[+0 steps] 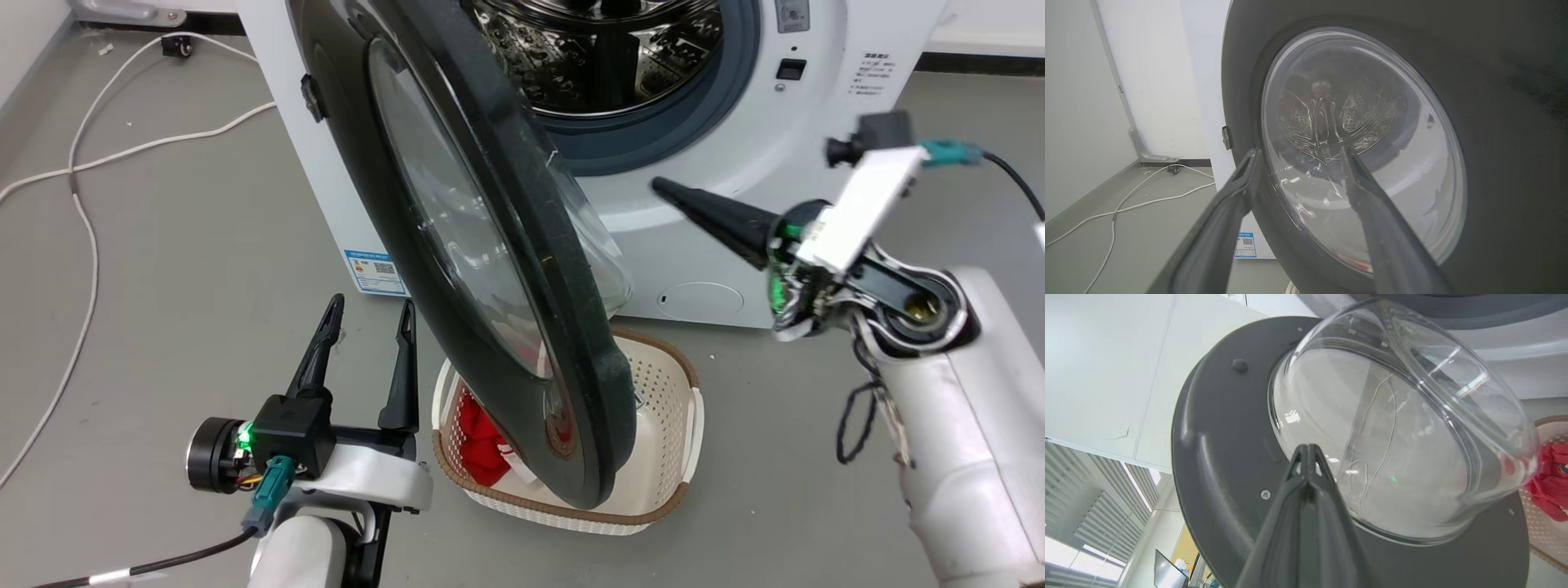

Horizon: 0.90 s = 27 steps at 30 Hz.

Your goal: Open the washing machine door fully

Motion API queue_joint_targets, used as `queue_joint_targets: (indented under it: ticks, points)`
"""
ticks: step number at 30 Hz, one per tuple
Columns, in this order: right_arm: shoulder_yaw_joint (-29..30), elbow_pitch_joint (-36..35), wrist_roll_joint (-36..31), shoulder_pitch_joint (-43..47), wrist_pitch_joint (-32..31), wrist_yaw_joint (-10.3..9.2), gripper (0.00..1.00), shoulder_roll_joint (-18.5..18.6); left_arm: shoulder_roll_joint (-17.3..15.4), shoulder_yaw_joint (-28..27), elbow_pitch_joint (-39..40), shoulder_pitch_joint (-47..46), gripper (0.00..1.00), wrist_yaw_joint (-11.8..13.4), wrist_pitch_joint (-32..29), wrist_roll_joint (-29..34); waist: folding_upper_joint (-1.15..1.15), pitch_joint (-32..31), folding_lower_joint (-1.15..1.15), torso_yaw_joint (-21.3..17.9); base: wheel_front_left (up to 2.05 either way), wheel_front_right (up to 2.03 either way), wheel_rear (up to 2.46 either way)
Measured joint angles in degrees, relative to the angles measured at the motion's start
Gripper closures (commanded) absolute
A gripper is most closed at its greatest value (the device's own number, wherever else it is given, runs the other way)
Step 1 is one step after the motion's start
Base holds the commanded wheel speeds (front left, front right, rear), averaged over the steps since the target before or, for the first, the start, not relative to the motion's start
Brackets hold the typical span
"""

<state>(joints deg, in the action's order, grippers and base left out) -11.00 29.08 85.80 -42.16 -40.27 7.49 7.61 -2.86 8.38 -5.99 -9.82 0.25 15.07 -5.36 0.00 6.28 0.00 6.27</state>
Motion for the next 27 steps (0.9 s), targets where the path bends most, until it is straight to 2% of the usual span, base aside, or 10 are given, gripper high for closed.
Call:
queue_joint_targets:
  ticks: [7, 14, 15, 16, 18, 23, 27]
  points:
    - [6.8, -4.1, -1.9, 9.6, 13.0, 0.00, 1.00, 2.1, 0.0, -0.6, -0.3, 0.2, 0.00, 0.2, 0.0, 0.0, 0.00, -0.7, 0.00, -1.4, 0.00, 0.00, 0.00]
    - [12.0, -10.4, -3.4, 22.2, 23.7, 0.00, 1.00, 2.0, 0.0, -1.0, -0.6, 1.4, 0.00, 0.2, 0.0, -0.4, 0.00, -2.2, 0.00, -2.0, 0.00, 0.00, 0.00]
    - [12.9, -11.4, -3.2, 24.3, 25.4, 0.00, 0.92, 1.3, 0.0, -1.0, -0.7, 1.5, 0.00, 0.2, 0.0, -0.5, 0.00, -2.4, 0.00, -2.1, 0.00, 0.00, 0.00]
    - [13.6, -12.5, -2.9, 26.2, 26.5, 0.00, 0.67, 0.7, 0.0, -1.0, -0.7, 1.5, 0.00, 0.2, 0.0, -0.5, 0.00, -2.7, 0.00, -2.1, 0.00, 0.00, 0.00]
    - [14.3, -14.8, -3.4, 29.8, 29.3, 0.00, 0.00, -0.3, 0.0, -1.0, -0.8, 1.9, 0.00, 0.2, 0.0, -0.5, 0.00, -3.0, 0.00, -2.1, 0.00, 0.00, 0.00]
    - [15.2, -19.6, -6.4, 36.6, 35.7, 0.00, 0.00, -1.6, 0.0, -1.0, -1.0, 2.5, 0.00, 0.2, 0.0, -0.7, 0.00, -3.6, 0.00, -2.4, 0.00, 0.00, 0.00]
    - [15.1, -22.0, -12.6, 40.0, 42.0, 0.00, 0.00, -2.0, 0.0, -0.9, -1.3, 2.6, 0.00, 0.2, 0.0, -0.9, 0.00, -4.1, 0.00, -2.4, 0.00, 0.00, 0.00]
